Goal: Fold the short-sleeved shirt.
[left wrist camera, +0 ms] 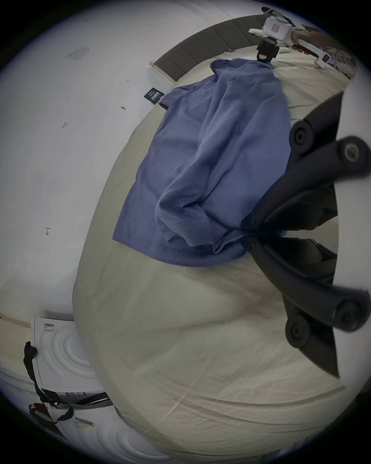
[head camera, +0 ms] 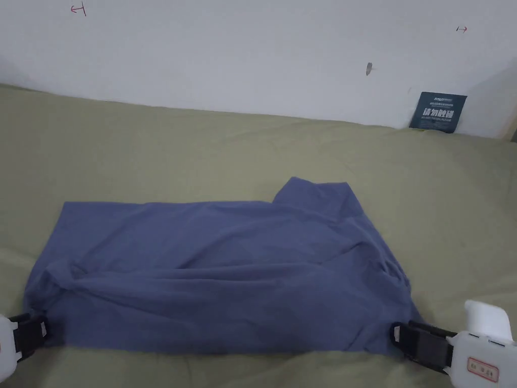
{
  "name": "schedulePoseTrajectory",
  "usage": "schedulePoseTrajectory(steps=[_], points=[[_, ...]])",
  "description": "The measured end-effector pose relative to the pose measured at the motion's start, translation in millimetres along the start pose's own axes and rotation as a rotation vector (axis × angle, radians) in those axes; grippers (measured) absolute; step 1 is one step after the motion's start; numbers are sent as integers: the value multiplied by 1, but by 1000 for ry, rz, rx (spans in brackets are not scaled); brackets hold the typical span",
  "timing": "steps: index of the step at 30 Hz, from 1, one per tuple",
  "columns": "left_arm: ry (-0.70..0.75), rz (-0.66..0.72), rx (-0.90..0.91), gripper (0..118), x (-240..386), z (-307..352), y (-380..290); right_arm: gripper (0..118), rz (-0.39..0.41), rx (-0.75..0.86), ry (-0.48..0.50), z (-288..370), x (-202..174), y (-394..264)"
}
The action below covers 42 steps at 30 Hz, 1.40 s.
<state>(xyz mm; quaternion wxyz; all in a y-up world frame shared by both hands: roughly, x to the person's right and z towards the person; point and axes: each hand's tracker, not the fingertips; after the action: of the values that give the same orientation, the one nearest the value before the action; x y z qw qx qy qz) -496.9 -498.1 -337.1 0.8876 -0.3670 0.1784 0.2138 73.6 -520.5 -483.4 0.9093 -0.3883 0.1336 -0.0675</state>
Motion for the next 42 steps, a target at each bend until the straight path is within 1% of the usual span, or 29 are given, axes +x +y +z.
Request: schedulePoseTrajectory(steps=[1, 2, 3, 4, 5, 6, 7, 9, 10, 12, 13, 16, 18, 21, 25, 27, 30, 36, 39, 42], points=[[0, 1, -1, 3, 1, -1, 0, 85, -28, -21, 1, -7, 2, 3], [-1, -2, 0, 3, 3, -1, -1, 85, -39, -40, 27, -15, 3, 6], [3, -9, 7, 2, 2, 2, -1, 84, -35, -42, 19, -17, 1, 8], [4, -21, 17, 2, 5, 2, -2, 78, -20, -32, 18, -16, -5, 12], [3, -26, 16, 2, 6, 2, -3, 50, 10, -26, 26, -17, -8, 14], [4, -30, 16, 2, 8, 1, -3, 6, 31, -25, 24, -18, -10, 16], [8, -41, 28, 2, 6, 2, -2, 7, 45, -26, 5, -20, -13, 18], [10, -70, 72, 1, 11, 10, -4, 7, 42, -9, -1, -14, -21, 20], [14, -90, 87, 1, 13, 14, -4, 7, 55, -2, -8, -10, -24, 19], [20, -133, 78, 1, 17, 17, -3, 7, 78, 31, -1, 1, -28, 16], [30, -149, 74, 1, 18, 18, -4, 7, 77, 41, 6, 6, -28, 16], [15, -143, 67, 1, 14, 27, -5, 7, 52, 71, 27, 24, -28, 15], [-16, -118, 63, 1, 9, 35, -6, 7, 64, 88, 35, 36, -30, 15], [-37, -117, 62, 1, 4, 50, -5, 7, 94, 96, 36, 51, -32, 15], [-64, -106, 59, 1, -2, 66, -4, 7, 71, 109, 85, 71, -33, 14], [-74, -92, 58, 1, -6, 73, -2, 7, 80, 120, 74, 82, -36, 13], [-107, -78, 56, 1, -17, 89, -2, 7, 81, 125, 86, 101, -37, 12], [-105, -84, 48, 1, -27, 120, -6, 7, 99, 98, 67, 131, -31, 8], [-107, -95, 8, 1, -35, 135, -21, 7, 83, 70, 81, 148, -28, -5], [-118, -74, -56, 1, -47, 146, -40, 7, 71, 2, 76, 158, -24, -26]])
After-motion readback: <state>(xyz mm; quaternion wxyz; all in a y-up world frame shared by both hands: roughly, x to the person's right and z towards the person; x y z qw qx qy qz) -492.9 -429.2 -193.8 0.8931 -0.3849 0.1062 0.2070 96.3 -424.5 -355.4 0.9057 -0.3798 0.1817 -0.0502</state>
